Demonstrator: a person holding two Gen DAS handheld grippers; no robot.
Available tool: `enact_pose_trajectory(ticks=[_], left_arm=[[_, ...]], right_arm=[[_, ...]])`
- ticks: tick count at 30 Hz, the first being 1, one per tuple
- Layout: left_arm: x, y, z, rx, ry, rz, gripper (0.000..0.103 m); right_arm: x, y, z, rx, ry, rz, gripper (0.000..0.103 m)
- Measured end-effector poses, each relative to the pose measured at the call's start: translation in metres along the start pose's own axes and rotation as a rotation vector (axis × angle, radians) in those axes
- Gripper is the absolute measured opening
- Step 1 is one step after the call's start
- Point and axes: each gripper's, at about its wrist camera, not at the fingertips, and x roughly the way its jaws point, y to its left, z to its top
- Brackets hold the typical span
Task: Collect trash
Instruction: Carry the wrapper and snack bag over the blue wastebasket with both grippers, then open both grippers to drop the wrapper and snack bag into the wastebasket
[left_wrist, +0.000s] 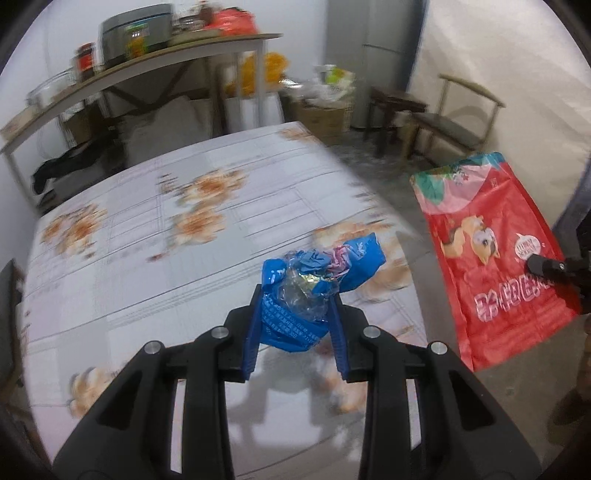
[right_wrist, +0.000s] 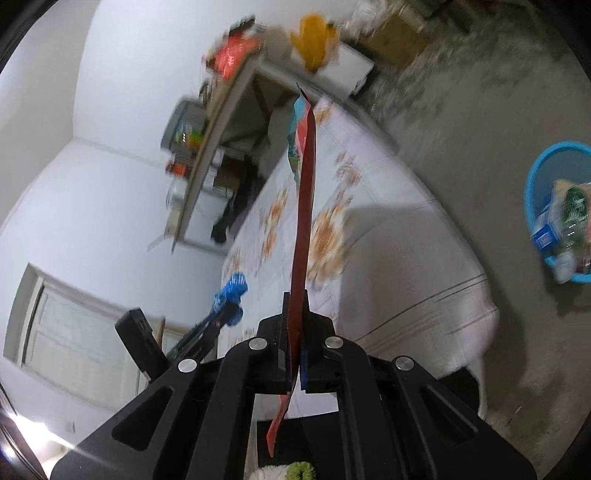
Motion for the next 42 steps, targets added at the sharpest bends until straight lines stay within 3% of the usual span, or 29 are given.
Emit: enact_pose_trajectory(ticks=[7,13,20,26,30,32,37,42], left_arm=[[0.014,-0.077,0.036,0.104,0.007,-0.167,0.031],[0.043,-0.149,0.055,0.185,0.085,-0.294,0.031],[0.073,-0.209,0.051,0.265,0.158,-0.332,0.031],[0.107,-0.235,0.046,0.286,0.229,-0.336,0.031],[0.128,-0.247,0.044,0.301,0.267,-0.327,0.031],[0.136,-0.252,0.044,0.304,0.282,-0.326,0.031],[0.157,-0.271,0.047,0.322,0.309,-0.325,0.031],[0.179,-0.296,0.05,0.299,0.375,-0.365,0.031]], right_arm=[[-0.095,-0.039,0.01,0.063,-0.225,-0.095,0.003],[-0.146,-0.091,0.007,0.138,-0.34,-0.288,0.003],[-0.143,-0.171,0.018,0.217,-0.305,-0.503,0.003],[-0.101,-0.236,0.038,0.263,-0.237,-0.605,0.003],[-0.065,-0.276,0.049,0.265,-0.167,-0.721,0.005],[-0.051,-0.294,0.051,0.281,-0.115,-0.798,0.017],[-0.057,-0.299,0.044,0.287,-0.147,-0.772,0.042],[-0.085,-0.297,0.034,0.315,-0.211,-0.743,0.045]])
